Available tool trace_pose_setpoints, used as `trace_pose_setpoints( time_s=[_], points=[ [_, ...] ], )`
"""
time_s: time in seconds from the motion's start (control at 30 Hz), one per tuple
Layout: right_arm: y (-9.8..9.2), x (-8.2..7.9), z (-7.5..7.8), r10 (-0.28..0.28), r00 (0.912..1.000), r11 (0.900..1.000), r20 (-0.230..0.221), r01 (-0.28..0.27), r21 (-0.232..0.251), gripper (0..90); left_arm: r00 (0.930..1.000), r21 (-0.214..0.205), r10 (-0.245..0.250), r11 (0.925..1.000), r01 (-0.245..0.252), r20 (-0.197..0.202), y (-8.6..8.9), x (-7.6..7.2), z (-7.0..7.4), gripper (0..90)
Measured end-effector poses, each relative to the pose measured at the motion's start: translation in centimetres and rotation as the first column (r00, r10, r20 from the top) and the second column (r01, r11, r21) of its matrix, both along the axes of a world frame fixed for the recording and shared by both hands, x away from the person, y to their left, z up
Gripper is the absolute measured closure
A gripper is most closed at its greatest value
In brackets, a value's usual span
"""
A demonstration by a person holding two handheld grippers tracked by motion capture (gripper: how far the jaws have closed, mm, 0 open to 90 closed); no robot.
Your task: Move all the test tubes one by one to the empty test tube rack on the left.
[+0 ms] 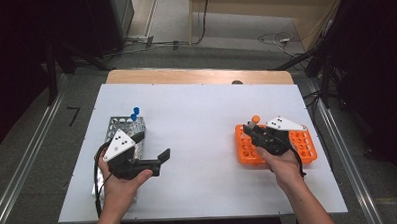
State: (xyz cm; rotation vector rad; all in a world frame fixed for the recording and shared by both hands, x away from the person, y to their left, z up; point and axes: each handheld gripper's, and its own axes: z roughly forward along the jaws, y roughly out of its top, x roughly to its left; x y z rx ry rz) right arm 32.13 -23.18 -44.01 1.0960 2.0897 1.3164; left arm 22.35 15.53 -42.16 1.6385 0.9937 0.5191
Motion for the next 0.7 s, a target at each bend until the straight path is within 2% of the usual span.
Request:
trace_pose_setpoints(
  time_s=[0.3, 0.7],
  points=[
    [1.9, -1.5, 0.0, 0.073, 0.9973, 0.9973, 0.005, -0.073, -0.007, 71.9, 0.9992, 0.01, -0.04, 0.9991, 0.04, -0.004, -1.2, -0.1, -0.1, 0.7],
    [4.1, -3.2, -0.2, 0.165, 0.9864, 0.9864, -0.003, -0.165, -0.003, 71.9, 0.9947, 0.012, -0.102, 0.9947, 0.102, -0.012, -2.9, -0.2, -0.2, 2.0]
  ],
)
